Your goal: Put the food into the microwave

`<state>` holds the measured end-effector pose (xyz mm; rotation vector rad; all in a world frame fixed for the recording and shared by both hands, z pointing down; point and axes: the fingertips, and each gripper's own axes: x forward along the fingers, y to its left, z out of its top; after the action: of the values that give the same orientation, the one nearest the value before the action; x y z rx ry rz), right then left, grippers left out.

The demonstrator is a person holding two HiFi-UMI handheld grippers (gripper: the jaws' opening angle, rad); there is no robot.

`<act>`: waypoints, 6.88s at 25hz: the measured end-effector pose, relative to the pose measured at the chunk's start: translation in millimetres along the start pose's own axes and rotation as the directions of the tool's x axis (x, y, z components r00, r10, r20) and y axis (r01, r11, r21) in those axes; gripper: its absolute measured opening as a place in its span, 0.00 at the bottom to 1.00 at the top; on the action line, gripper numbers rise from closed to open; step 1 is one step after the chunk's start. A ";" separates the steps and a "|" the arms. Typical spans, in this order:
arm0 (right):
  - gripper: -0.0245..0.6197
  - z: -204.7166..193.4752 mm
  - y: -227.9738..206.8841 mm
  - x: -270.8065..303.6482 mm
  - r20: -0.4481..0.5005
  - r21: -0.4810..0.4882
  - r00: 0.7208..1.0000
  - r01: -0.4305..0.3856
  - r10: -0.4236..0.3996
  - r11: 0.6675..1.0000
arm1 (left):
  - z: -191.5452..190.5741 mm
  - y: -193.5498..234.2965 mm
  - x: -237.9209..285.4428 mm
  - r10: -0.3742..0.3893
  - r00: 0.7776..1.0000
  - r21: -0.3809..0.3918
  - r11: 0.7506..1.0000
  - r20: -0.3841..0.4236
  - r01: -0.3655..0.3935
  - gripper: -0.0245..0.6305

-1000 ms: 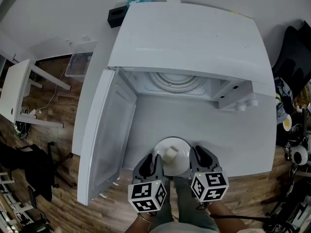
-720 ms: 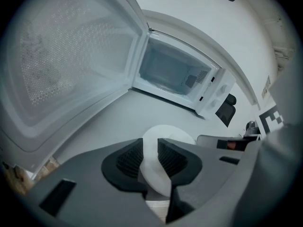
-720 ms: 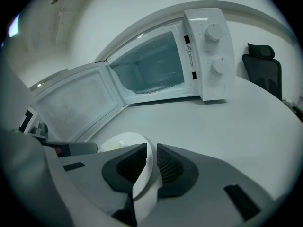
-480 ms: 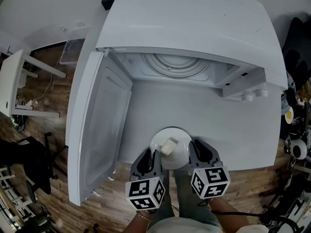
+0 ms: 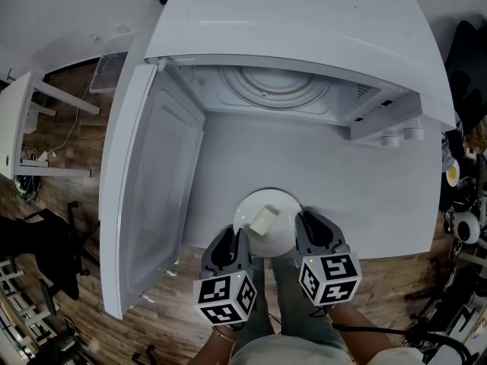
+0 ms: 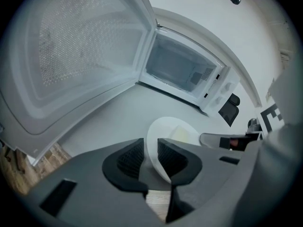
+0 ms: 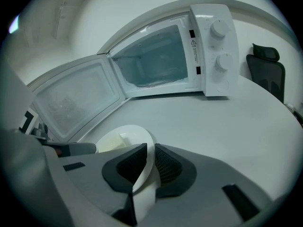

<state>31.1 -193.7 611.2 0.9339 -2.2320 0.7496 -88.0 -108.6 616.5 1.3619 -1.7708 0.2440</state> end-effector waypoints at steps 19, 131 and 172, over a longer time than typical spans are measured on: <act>0.13 -0.4 1.7 2.6 -0.001 0.038 1.000 0.004 -0.004 0.999 | -2.2 -2.8 5.4 -0.047 0.999 -0.034 0.998 -0.015 0.047 0.18; 0.12 244.0 -73.0 108.2 0.385 0.252 0.874 0.211 -0.298 0.945 | 268.3 -42.0 162.8 -0.074 0.935 0.082 0.995 0.347 0.049 0.17; 0.06 176.9 14.7 -61.1 0.360 -0.108 0.933 0.014 0.026 0.994 | 172.9 -108.5 -32.7 -0.153 0.949 0.245 0.966 0.275 0.085 0.04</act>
<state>1.0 -280.5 447.5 1.0817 -2.5637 0.4796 -81.4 -233.4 451.8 1.7411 -1.9366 0.1936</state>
